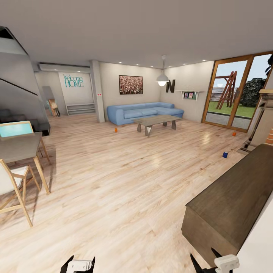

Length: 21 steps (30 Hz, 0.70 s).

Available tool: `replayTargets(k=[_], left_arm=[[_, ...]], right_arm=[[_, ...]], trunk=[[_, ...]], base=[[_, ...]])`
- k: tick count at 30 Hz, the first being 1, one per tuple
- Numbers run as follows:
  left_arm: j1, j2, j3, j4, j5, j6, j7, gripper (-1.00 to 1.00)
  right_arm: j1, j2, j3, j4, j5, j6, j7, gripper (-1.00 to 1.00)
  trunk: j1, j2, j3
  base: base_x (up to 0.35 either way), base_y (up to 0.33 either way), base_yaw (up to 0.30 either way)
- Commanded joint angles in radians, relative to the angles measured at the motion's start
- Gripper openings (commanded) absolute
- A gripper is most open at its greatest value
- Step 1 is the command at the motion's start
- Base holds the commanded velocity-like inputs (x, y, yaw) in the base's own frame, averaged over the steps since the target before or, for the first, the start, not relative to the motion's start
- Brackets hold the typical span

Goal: Put the three can of soda from the living room inside the tash can in the kitchen.

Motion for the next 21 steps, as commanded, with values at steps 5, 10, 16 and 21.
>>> replayTargets(k=[5,10,16,21], left_arm=[[0.000,0.000,0.000,0.003,0.000,0.000,0.000,1.00],[0.000,0.000,0.000,0.005,0.000,0.000,0.000,1.00],[0.000,0.000,-0.001,0.007,-0.001,0.000,0.000,1.00],[0.000,0.000,-0.002,0.009,-0.003,0.000,0.000,1.00]], right_arm=[[-0.001,0.000,0.000,0.003,0.000,0.000,0.000,1.00],[-0.001,-0.001,0.001,0.010,0.001,0.000,0.000,1.00],[-0.002,-0.001,0.001,0.016,0.002,0.000,0.000,1.00],[-0.002,-0.001,0.001,0.018,0.002,-0.001,0.000,1.00]], trunk=[[0.000,0.000,0.000],[0.000,0.000,0.000],[0.000,0.000,0.000],[0.000,0.000,0.000]], base=[[0.000,0.000,0.000],[0.000,0.000,0.000],[0.000,0.000,0.000],[0.000,0.000,0.000]])
